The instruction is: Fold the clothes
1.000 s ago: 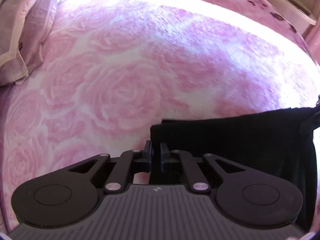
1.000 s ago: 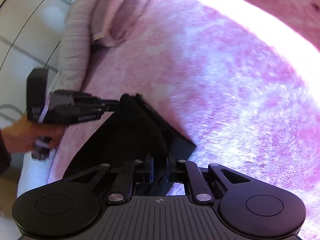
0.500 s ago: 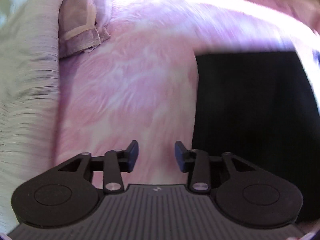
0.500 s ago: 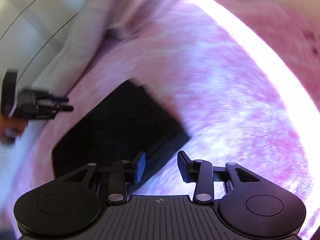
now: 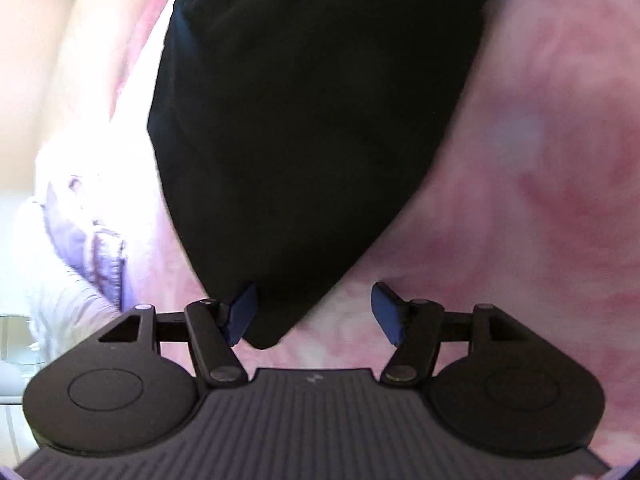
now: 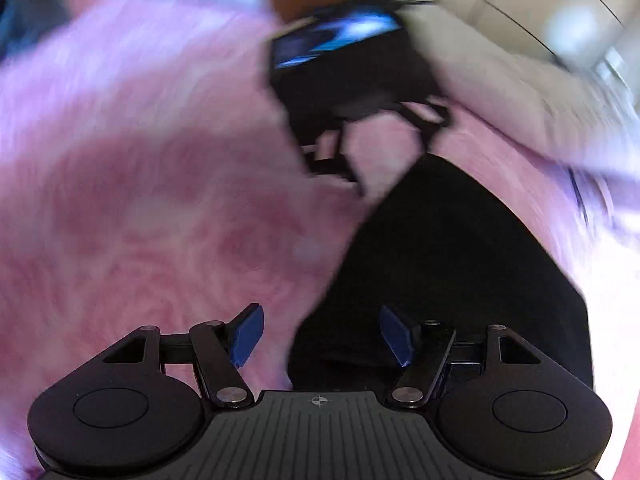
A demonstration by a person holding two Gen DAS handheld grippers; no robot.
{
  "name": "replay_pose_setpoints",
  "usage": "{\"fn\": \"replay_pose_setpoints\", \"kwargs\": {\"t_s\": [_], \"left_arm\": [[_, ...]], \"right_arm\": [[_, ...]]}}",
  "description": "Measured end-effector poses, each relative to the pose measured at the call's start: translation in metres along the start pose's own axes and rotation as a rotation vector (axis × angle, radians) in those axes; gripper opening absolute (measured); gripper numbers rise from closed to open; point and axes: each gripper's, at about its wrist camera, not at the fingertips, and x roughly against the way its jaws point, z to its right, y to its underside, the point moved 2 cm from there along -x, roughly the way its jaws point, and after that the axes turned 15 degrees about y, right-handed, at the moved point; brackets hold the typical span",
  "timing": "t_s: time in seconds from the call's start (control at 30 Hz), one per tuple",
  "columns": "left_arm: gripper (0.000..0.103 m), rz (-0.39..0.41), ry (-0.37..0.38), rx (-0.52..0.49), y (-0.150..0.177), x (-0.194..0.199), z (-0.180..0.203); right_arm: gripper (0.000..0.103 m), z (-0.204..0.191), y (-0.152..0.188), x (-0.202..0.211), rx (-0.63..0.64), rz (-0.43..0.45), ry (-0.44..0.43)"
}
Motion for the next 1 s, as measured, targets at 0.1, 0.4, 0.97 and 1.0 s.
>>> {"fn": "replay_pose_setpoints", "kwargs": {"t_s": [0.1,0.4,0.97,1.0], "left_arm": [[0.062,-0.001,-0.046,-0.074,0.002,-0.010,-0.001],[0.047,-0.003,-0.078,-0.135,0.000,-0.025,-0.014],[0.012,-0.065,0.136,0.287,-0.121,0.093,0.011],[0.012,-0.058,0.152,0.339,-0.141,0.103,0.018]], "right_arm": [[0.068,-0.025,-0.002,-0.031,0.169,-0.078,0.066],[0.024,0.009,0.016,-0.024,0.083,-0.050,0.029],[0.013,0.069,0.084,0.095,0.095,0.032,-0.170],[0.013,0.071,0.097,0.106,0.120,0.023,-0.176]]}}
